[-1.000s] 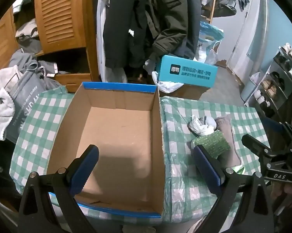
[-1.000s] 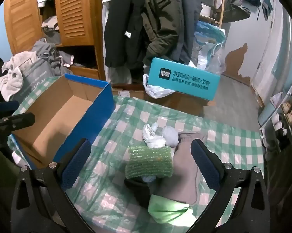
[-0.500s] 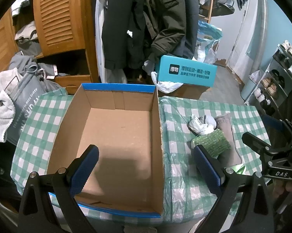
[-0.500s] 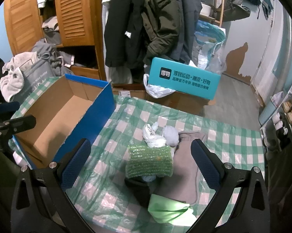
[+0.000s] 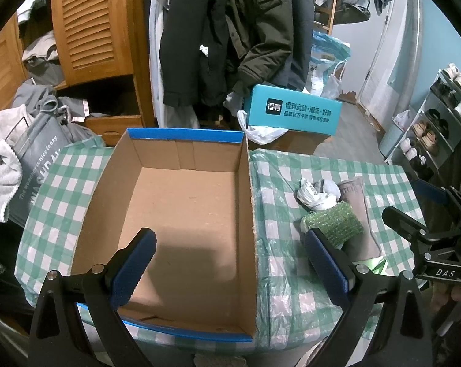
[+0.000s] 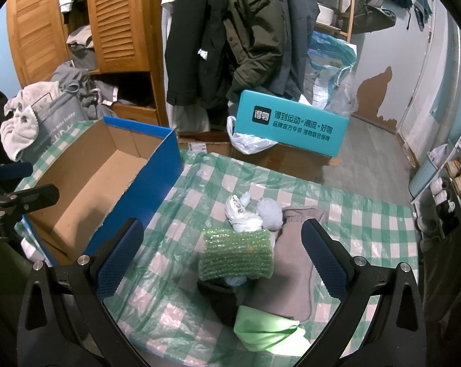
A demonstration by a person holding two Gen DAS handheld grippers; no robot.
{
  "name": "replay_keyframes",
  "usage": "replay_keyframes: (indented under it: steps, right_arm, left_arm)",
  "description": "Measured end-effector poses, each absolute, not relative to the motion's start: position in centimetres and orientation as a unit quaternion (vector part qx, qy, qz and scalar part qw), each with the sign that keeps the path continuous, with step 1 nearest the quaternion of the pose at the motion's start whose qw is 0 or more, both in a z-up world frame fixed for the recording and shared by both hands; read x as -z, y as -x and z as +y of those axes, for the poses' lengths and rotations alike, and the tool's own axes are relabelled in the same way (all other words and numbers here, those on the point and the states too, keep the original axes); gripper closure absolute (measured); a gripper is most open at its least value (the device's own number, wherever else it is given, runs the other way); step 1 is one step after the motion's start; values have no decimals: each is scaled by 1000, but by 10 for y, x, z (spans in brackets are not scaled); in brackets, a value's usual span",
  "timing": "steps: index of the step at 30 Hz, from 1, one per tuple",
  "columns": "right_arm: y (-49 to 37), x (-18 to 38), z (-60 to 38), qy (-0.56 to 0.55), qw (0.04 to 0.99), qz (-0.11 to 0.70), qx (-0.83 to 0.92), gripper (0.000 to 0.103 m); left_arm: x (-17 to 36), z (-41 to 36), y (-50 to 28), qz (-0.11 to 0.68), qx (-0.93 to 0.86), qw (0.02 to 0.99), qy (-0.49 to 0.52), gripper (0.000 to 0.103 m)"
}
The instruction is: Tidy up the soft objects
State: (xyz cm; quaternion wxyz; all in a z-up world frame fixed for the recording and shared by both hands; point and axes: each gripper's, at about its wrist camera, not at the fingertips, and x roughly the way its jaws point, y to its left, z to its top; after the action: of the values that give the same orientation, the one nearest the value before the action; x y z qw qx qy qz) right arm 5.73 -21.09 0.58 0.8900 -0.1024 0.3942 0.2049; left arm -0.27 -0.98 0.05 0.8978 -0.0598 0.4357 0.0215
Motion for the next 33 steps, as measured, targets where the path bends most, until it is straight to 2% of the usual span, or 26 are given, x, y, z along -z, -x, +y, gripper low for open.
replay_keyframes:
  steps: [33]
  right_arm:
    - [-57, -6, -211, 101, 889, 396, -206, 2]
  left_arm:
    - [0, -10, 2, 438, -22, 897, 62, 4]
